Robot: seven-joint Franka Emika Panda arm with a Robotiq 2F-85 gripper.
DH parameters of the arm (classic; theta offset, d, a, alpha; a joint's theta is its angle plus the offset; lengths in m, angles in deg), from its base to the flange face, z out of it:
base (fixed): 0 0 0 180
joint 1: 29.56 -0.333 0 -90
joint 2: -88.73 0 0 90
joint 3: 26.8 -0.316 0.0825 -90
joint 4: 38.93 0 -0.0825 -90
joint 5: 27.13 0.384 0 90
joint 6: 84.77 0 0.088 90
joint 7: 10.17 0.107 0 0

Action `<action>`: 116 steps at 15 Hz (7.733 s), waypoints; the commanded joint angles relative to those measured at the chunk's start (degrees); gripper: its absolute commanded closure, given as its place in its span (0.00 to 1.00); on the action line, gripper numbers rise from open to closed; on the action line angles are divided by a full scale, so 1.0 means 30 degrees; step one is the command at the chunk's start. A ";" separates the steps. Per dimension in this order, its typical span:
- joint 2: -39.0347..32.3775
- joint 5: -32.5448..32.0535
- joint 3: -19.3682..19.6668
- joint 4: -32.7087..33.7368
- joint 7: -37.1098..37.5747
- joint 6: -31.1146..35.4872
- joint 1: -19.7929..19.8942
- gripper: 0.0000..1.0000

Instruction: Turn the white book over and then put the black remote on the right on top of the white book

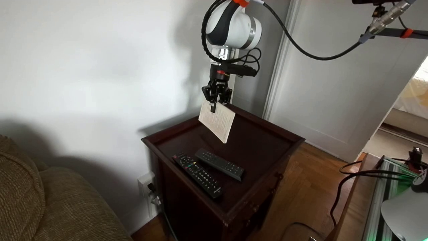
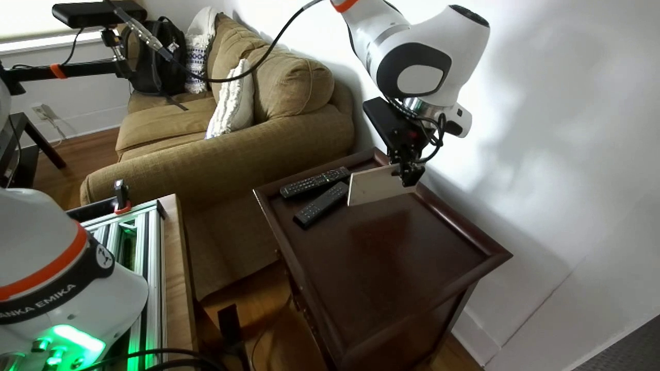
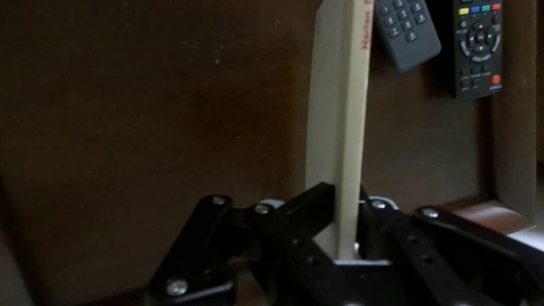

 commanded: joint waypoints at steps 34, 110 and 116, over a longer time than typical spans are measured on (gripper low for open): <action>-0.2610 -0.3912 -0.2047 -0.0449 -0.1225 0.4471 0.0189 0.00; 0.0454 -0.3525 -0.0833 -0.3900 -0.2195 0.0231 -0.0891 0.75; 0.1287 -0.2201 -0.0479 -0.4349 -0.3254 0.1208 0.1147 0.75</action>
